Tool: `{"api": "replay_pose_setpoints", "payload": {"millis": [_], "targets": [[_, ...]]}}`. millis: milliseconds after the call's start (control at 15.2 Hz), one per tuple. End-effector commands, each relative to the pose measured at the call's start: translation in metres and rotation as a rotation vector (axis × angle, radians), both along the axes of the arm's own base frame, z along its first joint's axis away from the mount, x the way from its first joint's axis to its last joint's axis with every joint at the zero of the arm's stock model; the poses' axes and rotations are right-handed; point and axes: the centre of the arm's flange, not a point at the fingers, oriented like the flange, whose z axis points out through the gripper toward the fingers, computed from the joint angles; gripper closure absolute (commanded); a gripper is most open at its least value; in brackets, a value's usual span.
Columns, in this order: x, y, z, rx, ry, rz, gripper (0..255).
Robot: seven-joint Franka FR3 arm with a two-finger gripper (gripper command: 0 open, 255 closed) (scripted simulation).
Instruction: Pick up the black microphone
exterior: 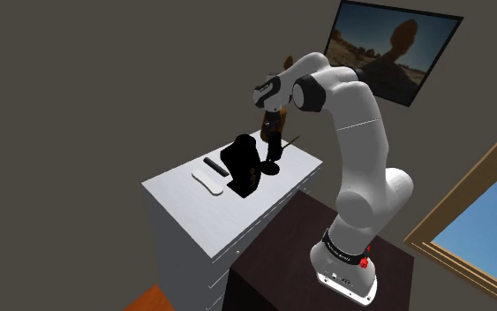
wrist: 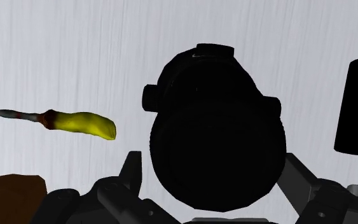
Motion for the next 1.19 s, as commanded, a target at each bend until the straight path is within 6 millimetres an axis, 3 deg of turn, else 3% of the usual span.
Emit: {"api": "replay_pose_setpoints", "payload": {"millis": [0,594,1122], "targets": [[0.000,0.000,-0.002,0.000,0.000,0.000,255],[0.000,0.000,-0.002,0.000,0.000,0.000,255],[0.000,0.000,0.040,0.000,0.000,0.000,255]]}}
